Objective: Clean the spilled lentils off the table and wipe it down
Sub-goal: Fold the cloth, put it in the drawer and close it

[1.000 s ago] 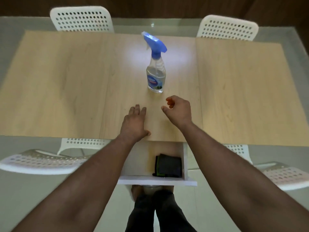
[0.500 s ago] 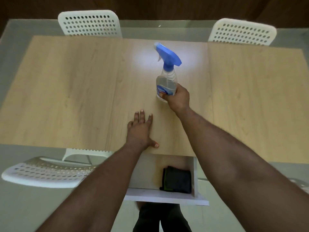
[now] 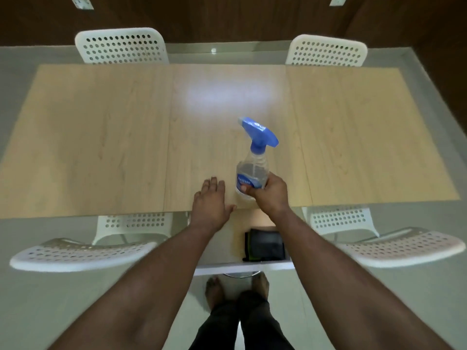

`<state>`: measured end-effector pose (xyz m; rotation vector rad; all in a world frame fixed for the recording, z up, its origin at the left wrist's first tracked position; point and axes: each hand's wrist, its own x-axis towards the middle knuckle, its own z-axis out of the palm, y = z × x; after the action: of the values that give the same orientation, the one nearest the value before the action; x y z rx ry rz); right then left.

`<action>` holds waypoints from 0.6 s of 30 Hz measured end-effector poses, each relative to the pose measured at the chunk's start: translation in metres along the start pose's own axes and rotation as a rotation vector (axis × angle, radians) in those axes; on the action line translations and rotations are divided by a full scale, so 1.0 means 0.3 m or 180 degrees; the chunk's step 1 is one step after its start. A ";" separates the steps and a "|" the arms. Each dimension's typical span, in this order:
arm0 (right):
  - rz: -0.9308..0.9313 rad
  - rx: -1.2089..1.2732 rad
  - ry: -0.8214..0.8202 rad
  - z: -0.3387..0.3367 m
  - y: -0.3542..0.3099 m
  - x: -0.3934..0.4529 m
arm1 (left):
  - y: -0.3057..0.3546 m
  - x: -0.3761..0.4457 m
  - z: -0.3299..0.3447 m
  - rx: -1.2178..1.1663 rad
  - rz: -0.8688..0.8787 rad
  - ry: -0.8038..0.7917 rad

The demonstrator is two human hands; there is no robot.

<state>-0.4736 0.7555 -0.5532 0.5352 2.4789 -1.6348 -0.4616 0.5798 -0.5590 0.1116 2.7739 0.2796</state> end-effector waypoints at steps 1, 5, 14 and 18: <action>0.0050 0.0027 -0.0025 -0.004 0.016 -0.034 | -0.005 -0.035 0.014 -0.0083 0.0097 -0.0003; 0.0226 0.0034 -0.0137 -0.016 0.067 -0.233 | -0.043 -0.243 0.063 -0.0193 0.0339 0.0021; 0.0858 0.0004 -0.0910 -0.013 0.215 -0.520 | -0.117 -0.480 0.252 -0.0632 -0.0777 -0.0450; 0.1266 0.0063 -0.1226 -0.015 0.287 -0.601 | -0.114 -0.515 0.309 -0.0847 -0.0829 -0.0310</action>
<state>-0.2747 0.7499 -0.5730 0.6019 1.9366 -1.4446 -0.2861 0.5457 -0.5996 -0.2917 2.5886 0.5532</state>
